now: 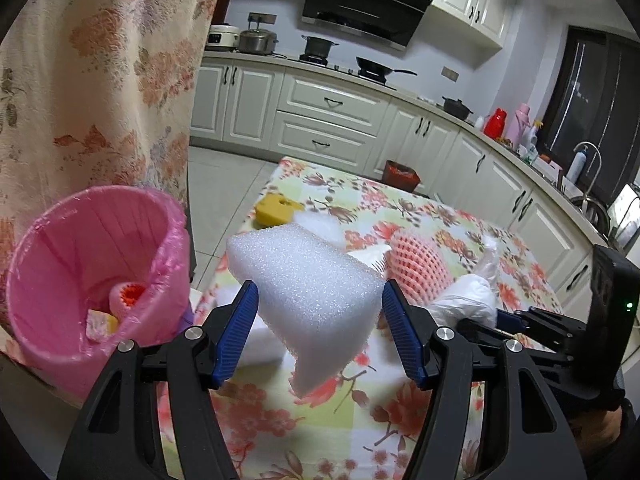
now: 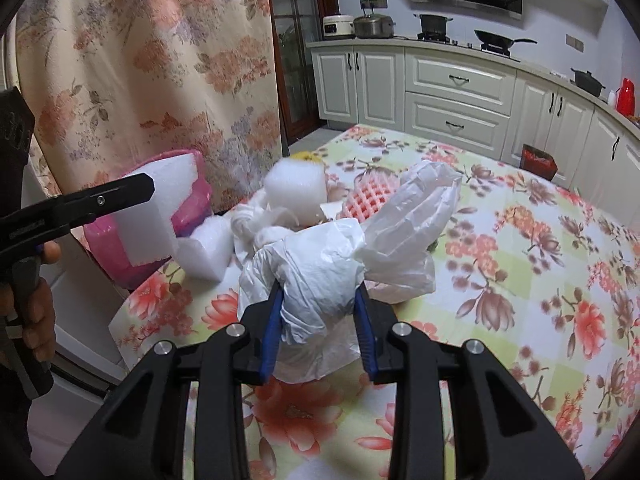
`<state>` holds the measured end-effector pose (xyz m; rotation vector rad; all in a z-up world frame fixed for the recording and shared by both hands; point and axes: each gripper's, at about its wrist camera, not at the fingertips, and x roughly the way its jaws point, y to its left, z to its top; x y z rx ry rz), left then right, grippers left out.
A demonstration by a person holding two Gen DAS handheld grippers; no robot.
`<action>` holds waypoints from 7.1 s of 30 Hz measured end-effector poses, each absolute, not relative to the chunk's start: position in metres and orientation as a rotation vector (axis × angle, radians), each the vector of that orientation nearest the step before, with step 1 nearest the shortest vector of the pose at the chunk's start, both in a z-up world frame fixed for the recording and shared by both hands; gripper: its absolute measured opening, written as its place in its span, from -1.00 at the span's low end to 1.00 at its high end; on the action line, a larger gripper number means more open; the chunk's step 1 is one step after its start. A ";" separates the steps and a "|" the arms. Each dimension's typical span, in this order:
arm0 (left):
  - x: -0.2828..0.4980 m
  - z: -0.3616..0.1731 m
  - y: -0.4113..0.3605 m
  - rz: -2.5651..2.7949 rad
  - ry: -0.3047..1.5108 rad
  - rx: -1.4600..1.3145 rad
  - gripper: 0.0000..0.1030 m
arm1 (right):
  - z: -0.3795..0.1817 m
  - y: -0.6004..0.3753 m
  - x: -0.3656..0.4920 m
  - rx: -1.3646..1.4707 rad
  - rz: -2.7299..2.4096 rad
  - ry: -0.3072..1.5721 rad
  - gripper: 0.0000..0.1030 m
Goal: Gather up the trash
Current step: 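Carry the foam block and plastic bag to the wastebasket and release both, then move both open tools back over the remaining trash, then grasp a white foam block with the left tool while the right tool grasps a pink foam net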
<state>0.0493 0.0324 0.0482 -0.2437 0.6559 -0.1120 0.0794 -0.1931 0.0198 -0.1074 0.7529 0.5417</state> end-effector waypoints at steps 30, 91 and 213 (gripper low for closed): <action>0.021 0.084 0.123 0.122 0.527 -0.234 0.16 | 0.078 -0.136 0.108 -0.101 0.614 0.652 -0.38; 0.031 0.095 0.142 0.223 0.535 -0.188 0.58 | 0.076 -0.085 0.165 -0.082 0.611 0.668 0.38; 0.071 0.057 0.041 0.090 0.678 -0.207 -0.02 | 0.041 -0.226 0.137 0.021 0.391 0.720 -0.24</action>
